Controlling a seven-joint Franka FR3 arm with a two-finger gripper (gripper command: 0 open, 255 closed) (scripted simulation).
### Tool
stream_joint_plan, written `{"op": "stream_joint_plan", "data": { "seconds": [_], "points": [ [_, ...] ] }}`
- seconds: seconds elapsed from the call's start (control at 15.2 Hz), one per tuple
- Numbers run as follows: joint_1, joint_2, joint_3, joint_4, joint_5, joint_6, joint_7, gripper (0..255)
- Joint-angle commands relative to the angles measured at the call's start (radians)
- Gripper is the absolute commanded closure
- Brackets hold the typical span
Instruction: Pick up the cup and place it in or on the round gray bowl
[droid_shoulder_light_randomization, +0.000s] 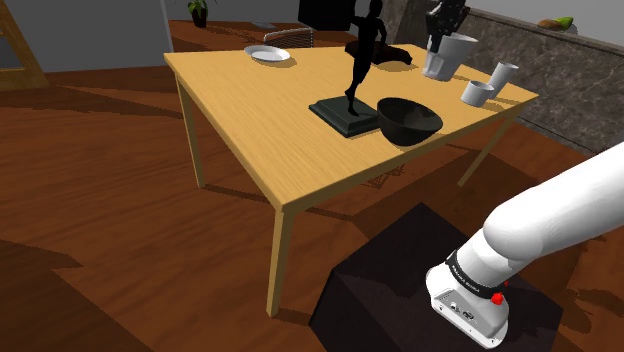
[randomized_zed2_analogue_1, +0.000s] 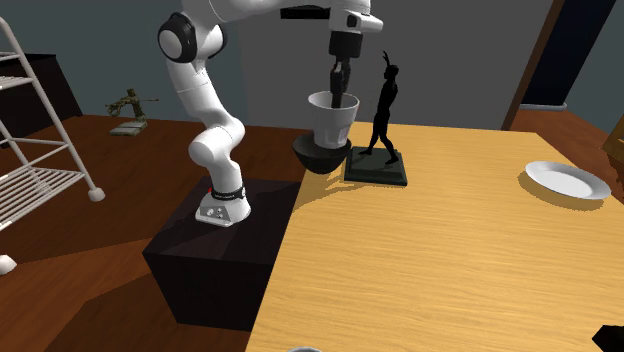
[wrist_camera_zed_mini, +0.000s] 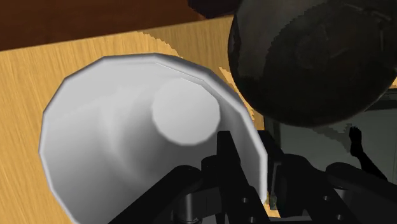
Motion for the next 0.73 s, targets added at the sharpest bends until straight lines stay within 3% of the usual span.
{"op": "stream_joint_plan", "data": {
  "seconds": [0.0, 0.46, 0.66],
  "points": [
    [0.016, -0.030, 0.031, -0.008, 0.009, -0.030, 0.044, 255],
    [0.071, -0.124, 0.146, -0.040, 0.062, -0.118, 0.205, 255],
    [0.072, -0.145, 0.145, -0.102, 0.065, -0.077, 0.210, 255]
  ]
}}
